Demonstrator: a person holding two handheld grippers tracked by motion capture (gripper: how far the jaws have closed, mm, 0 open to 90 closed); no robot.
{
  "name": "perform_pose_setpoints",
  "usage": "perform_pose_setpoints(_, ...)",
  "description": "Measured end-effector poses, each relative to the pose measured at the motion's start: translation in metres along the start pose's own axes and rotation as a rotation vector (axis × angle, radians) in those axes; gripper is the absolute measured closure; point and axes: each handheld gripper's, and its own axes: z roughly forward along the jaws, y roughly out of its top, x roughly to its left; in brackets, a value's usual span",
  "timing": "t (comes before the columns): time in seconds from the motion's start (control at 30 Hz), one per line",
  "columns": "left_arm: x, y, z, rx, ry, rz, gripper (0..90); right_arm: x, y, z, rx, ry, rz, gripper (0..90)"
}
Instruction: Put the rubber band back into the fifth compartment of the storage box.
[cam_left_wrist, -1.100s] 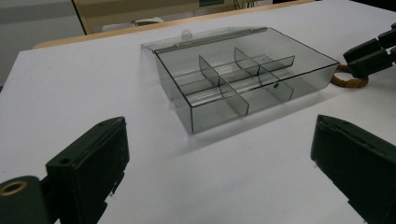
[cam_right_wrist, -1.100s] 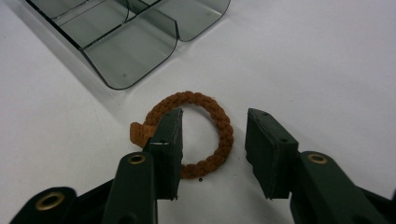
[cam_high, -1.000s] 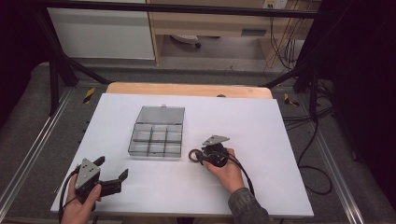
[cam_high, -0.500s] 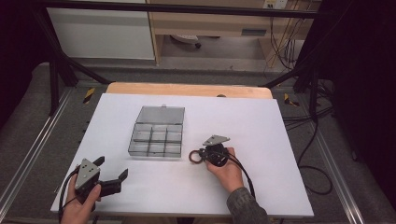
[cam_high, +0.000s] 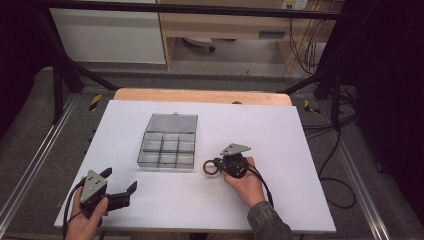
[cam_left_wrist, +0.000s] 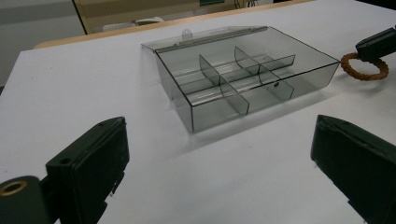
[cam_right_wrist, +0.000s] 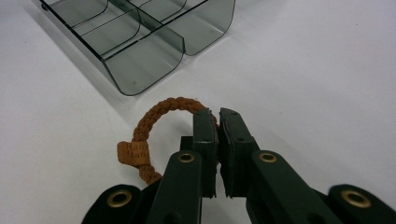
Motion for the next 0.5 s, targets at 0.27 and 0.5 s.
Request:
perform_pose_setpoints(0.27, 0.001, 0.0, 0.0, 0.001, 0.003, 0.0, 4.4, -0.002, 0.003, -0.007, -0.029, 0.017, 0.022, 85.7)
perform_pose_setpoints(0.5, 0.0, 0.0, 0.0, 0.005, -0.003, -0.001, 4.5, 0.002, 0.016, -0.017, -0.068, 0.033, 0.011, 85.7)
